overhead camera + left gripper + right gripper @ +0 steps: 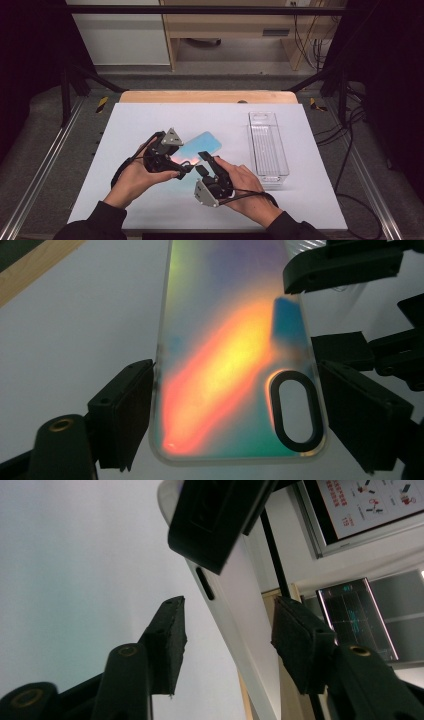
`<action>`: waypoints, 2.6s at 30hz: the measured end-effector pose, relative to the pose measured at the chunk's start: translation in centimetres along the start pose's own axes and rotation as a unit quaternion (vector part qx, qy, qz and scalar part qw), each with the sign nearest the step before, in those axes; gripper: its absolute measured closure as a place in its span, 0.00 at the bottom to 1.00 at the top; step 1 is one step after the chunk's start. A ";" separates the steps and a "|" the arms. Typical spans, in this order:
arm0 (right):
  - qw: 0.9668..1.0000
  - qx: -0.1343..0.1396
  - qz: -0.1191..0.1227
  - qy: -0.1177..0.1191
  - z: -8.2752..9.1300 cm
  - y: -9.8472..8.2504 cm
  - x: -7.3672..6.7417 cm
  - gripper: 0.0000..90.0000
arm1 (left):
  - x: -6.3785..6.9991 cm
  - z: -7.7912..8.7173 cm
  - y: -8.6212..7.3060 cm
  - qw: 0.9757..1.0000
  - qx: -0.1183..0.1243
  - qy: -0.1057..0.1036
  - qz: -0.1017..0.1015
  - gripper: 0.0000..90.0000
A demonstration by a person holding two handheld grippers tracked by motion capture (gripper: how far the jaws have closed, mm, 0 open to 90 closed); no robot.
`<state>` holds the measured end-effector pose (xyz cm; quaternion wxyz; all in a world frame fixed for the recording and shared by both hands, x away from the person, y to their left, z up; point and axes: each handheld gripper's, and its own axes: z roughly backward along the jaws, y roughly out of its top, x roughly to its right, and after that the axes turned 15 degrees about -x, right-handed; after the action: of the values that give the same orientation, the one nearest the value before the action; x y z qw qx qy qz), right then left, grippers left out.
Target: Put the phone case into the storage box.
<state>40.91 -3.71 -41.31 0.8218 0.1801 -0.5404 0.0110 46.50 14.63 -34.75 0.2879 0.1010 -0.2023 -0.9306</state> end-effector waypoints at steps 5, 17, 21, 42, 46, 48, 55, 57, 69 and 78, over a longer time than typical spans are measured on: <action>1.000 0.003 0.010 -0.006 0.1 0.3 -0.3 0.61 | 0.1 0.2 0.1 1.000 0.002 -0.006 0.000 0.19; 0.999 0.017 0.025 -0.017 0.2 0.4 -0.6 0.70 | -0.2 0.2 0.0 1.000 0.002 -0.012 0.004 0.19; 0.999 0.018 0.029 -0.018 0.1 0.4 -0.6 0.70 | -0.4 0.2 0.0 1.000 0.005 -0.015 0.006 0.19; 0.998 0.025 0.045 -0.032 0.1 0.3 -0.6 0.80 | -0.7 0.1 0.0 0.999 0.008 -0.040 0.010 0.19; 0.998 0.025 0.047 -0.030 0.1 0.3 -0.7 0.82 | -0.8 0.1 -0.1 0.999 0.010 -0.048 0.014 0.19; 0.998 0.025 0.045 -0.028 0.2 0.3 -0.8 0.84 | -0.9 0.2 -0.2 0.998 0.011 -0.053 0.016 0.19; 0.998 0.026 0.047 -0.021 0.2 0.4 -1.1 0.87 | -1.1 0.0 -0.5 0.998 0.017 -0.062 0.024 0.19; 0.998 0.026 0.046 -0.019 0.1 0.4 -1.2 0.87 | -1.1 -0.1 -0.6 0.997 0.018 -0.066 0.027 0.18; 0.999 0.020 0.047 -0.002 0.1 0.2 -1.7 0.91 | -1.5 -0.5 -1.7 0.992 0.083 -0.082 0.055 0.21; 0.999 0.009 0.048 0.004 -0.4 -0.1 -2.0 0.91 | -2.7 0.6 -4.5 0.977 0.175 -0.041 0.112 0.06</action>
<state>40.48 -3.35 -43.24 0.8211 0.1611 -0.5448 0.0556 46.23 19.78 -35.99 0.3595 0.0886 -0.3832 -0.8462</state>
